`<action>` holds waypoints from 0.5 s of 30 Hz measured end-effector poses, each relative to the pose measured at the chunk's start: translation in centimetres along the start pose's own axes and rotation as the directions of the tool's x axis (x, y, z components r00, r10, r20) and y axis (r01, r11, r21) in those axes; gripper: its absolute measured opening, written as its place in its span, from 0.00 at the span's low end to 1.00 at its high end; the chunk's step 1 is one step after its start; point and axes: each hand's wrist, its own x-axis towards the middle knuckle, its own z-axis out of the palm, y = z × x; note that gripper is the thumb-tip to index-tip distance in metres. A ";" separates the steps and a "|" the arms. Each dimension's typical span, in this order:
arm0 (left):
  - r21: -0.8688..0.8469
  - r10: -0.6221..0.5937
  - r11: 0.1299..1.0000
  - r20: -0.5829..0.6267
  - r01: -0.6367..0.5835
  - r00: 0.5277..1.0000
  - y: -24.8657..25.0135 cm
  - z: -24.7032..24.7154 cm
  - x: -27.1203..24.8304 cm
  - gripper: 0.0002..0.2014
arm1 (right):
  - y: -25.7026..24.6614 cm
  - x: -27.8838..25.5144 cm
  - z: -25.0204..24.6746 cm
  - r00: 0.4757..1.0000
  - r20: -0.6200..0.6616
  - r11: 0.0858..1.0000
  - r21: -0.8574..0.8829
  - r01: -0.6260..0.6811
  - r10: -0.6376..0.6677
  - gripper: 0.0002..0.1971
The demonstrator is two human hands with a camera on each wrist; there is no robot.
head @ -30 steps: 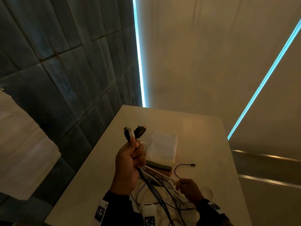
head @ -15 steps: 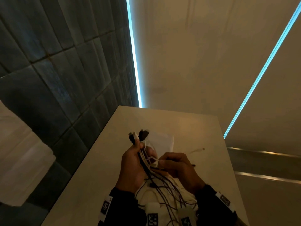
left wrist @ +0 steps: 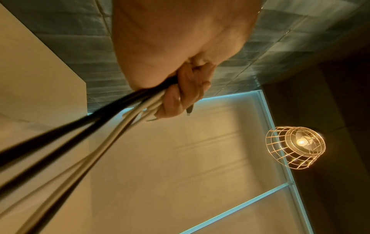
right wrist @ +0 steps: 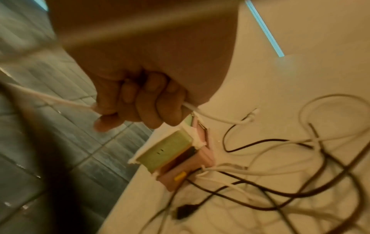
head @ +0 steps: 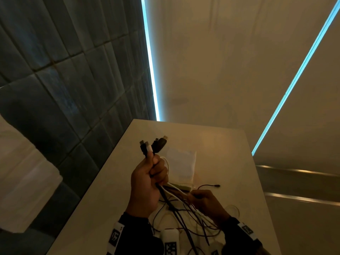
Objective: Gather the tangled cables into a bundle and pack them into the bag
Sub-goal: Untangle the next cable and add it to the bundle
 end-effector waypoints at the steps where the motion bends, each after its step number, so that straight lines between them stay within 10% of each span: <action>1: 0.001 0.003 1.000 -0.013 -0.003 1.000 0.1 -0.1 0.0 0.18 | 0.6 0.1 -0.1 1.000 -0.010 0.999 -0.041 0.002 -0.002 0.17; 15: 0.090 0.013 0.996 -0.082 -0.006 0.997 0.5 -0.1 0.1 0.17 | 4.9 -5.8 -7.7 0.939 -0.342 0.944 -0.296 -0.149 0.041 0.22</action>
